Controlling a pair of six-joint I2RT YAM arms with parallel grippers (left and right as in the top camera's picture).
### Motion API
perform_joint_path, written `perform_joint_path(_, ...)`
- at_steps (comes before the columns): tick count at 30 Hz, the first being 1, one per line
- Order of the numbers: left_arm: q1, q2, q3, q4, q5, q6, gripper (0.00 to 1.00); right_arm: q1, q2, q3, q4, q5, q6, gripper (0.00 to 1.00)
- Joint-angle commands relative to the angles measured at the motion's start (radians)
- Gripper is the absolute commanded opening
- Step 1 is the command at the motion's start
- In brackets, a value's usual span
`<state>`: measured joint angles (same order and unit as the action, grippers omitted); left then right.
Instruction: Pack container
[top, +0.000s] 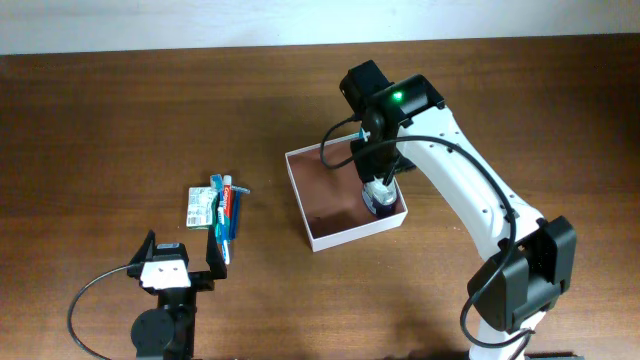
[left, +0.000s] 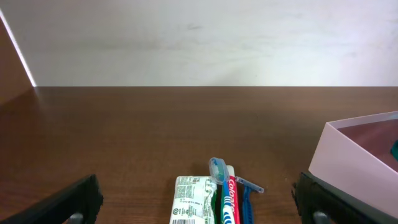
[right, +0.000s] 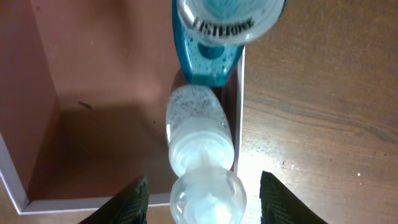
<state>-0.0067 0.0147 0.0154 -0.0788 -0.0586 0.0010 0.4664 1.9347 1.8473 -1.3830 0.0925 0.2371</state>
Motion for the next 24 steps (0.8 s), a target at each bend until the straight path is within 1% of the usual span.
perform_joint_path(1, 0.004, -0.008, -0.006, 0.0, 0.011, 0.015, 1.0, 0.004, -0.013, 0.002, -0.012, -0.01, 0.014, 0.5)
perform_joint_path(7, 0.004, -0.008, -0.006, 0.0, 0.011, 0.015, 1.0, 0.004, -0.013, 0.002, -0.016, -0.01, 0.015, 0.49)
perform_joint_path(10, 0.004, -0.008, -0.006, 0.0, 0.011, 0.015, 0.99, 0.004, -0.013, 0.002, -0.016, -0.01, 0.014, 0.42)
perform_joint_path(11, 0.004, -0.008, -0.006, 0.0, 0.011, 0.015, 1.0, 0.004, -0.013, 0.002, -0.016, -0.01, 0.014, 0.41)
perform_joint_path(24, 0.004, -0.008, -0.006, 0.0, 0.011, 0.015, 1.0, 0.004, -0.013, -0.01, -0.011, -0.006, 0.014, 0.43)
